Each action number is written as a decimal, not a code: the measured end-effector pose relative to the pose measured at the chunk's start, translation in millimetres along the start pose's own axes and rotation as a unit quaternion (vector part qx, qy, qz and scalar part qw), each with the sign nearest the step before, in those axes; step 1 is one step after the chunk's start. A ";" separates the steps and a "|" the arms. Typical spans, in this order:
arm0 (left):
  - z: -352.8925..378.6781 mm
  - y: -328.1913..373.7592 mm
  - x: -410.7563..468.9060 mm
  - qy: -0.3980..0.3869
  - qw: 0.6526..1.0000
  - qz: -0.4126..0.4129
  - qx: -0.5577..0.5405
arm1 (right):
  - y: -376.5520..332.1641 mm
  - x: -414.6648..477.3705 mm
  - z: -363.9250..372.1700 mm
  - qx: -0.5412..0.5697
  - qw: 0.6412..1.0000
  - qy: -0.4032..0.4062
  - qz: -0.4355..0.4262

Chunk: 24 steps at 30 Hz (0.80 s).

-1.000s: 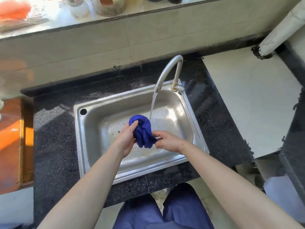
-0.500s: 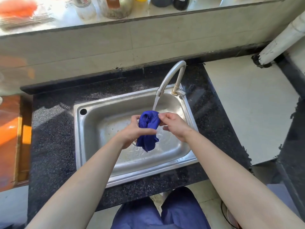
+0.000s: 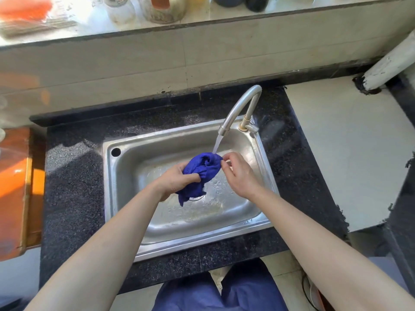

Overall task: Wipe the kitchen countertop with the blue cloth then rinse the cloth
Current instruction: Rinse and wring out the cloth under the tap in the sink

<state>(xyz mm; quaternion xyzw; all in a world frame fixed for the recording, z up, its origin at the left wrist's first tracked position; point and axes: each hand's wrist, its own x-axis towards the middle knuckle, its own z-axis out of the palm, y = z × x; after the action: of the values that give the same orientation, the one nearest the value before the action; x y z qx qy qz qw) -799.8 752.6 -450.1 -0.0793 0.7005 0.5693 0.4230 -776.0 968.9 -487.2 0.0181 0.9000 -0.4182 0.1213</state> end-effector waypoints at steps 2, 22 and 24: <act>-1.9 5.9 -1.3 -0.015 1.000 0.004 -0.004 | -4.4 0.2 4.2 0.047 0.998 -0.040 0.004; -35.8 -11.2 26.7 0.145 0.896 0.221 0.358 | -18.1 17.4 -14.5 -0.143 0.980 -0.105 -0.094; -35.3 -11.6 29.3 0.160 0.883 0.228 0.379 | -24.2 13.3 -11.3 -0.073 0.990 -0.116 -0.039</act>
<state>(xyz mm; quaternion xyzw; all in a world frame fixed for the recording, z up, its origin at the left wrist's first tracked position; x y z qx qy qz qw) -829.1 729.0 -478.8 0.1585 0.9196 0.3210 0.1614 -794.5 960.9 -465.2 -0.0748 0.9081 -0.3552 0.2090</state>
